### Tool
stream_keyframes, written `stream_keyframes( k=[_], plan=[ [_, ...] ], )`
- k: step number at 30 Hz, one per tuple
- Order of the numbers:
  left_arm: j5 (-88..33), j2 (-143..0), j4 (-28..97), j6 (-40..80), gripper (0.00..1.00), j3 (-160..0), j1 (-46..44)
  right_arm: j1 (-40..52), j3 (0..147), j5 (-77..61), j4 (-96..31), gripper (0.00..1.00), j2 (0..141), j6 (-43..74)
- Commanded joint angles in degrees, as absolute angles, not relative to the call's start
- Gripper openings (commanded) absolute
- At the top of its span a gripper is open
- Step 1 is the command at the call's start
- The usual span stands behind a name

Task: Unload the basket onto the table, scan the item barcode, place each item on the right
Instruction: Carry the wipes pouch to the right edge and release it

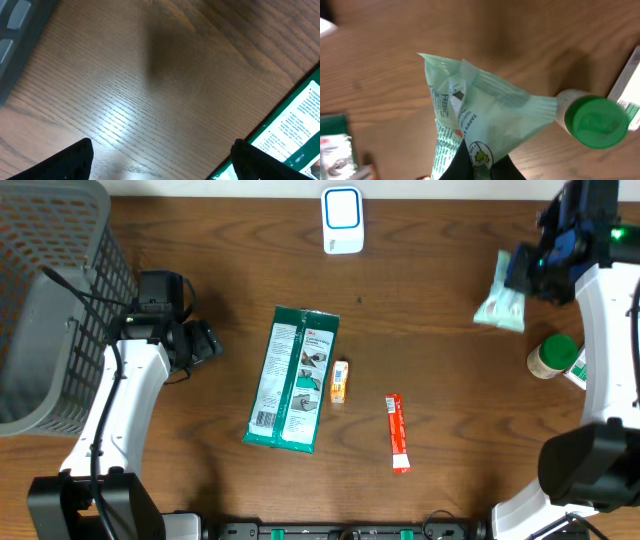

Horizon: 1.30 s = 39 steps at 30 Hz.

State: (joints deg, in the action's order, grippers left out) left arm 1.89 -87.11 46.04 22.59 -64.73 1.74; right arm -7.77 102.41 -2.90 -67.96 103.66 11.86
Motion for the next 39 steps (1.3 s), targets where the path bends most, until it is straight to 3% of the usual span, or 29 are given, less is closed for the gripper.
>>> stream_keyframes(
  k=[1, 11, 13, 14, 16, 18, 20, 22, 24, 28, 31, 33, 37, 39],
  plan=[
    [2.8, -87.0, 46.0, 22.3, 0.89, -65.0, 1.9, -10.5, 94.0, -3.0, -63.3, 0.01, 103.9, 13.0],
    [2.8, -87.0, 46.0, 22.3, 0.89, -65.0, 1.9, -13.8, 71.2, -2.9, -36.4, 0.01, 103.9, 10.3],
    [2.8, -87.0, 46.0, 22.3, 0.89, -65.0, 1.9, -13.7, 69.6, -2.9, -34.6, 0.08, 103.9, 8.2],
    [2.8, -87.0, 46.0, 22.3, 0.89, -65.0, 1.9, -13.7, 69.1, -2.9, -34.1, 0.14, 103.9, 7.1],
    [2.8, -87.0, 46.0, 22.3, 0.89, -65.0, 1.9, -13.8, 68.9, -2.9, -34.0, 0.46, 103.9, 5.3],
    [2.8, -87.0, 46.0, 22.3, 0.89, -65.0, 1.9, -13.8, 68.9, -2.9, -34.0, 0.66, 103.8, 4.0],
    [2.8, -87.0, 46.0, 22.3, 0.89, -65.0, 1.9, -13.8, 69.0, -2.9, -34.0, 0.76, 103.8, 3.9],
    [2.8, -87.0, 46.0, 22.3, 0.89, -65.0, 1.9, -13.8, 69.5, -2.9, -35.2, 0.92, 103.8, 3.9],
    [2.8, -87.0, 46.0, 22.3, 0.89, -65.0, 1.9, -13.8, 71.1, -3.1, -37.6, 0.99, 103.8, 3.0],
    [2.8, -87.0, 46.0, 22.3, 0.89, -65.0, 1.9, -13.8, 75.0, -3.1, -42.7, 0.99, 103.8, 2.5],
    [2.8, -87.0, 46.0, 22.3, 0.89, -65.0, 1.9, -13.8, 78.0, -3.5, -45.6, 0.9, 103.8, 2.5],
    [2.8, -87.0, 46.0, 22.3, 0.89, -65.0, 1.9, -13.5, 79.6, -5.1, -47.1, 0.7, 103.8, 2.5],
    [2.8, -87.0, 46.0, 22.3, 0.89, -65.0, 1.9, -13.2, 80.1, -13.0, -48.6, 0.07, 103.8, 2.5],
    [2.8, -87.0, 46.0, 22.3, 0.89, -65.0, 1.9, -12.8, 79.4, -14.0, -49.1, 0.01, 103.9, 2.8]
  ],
)
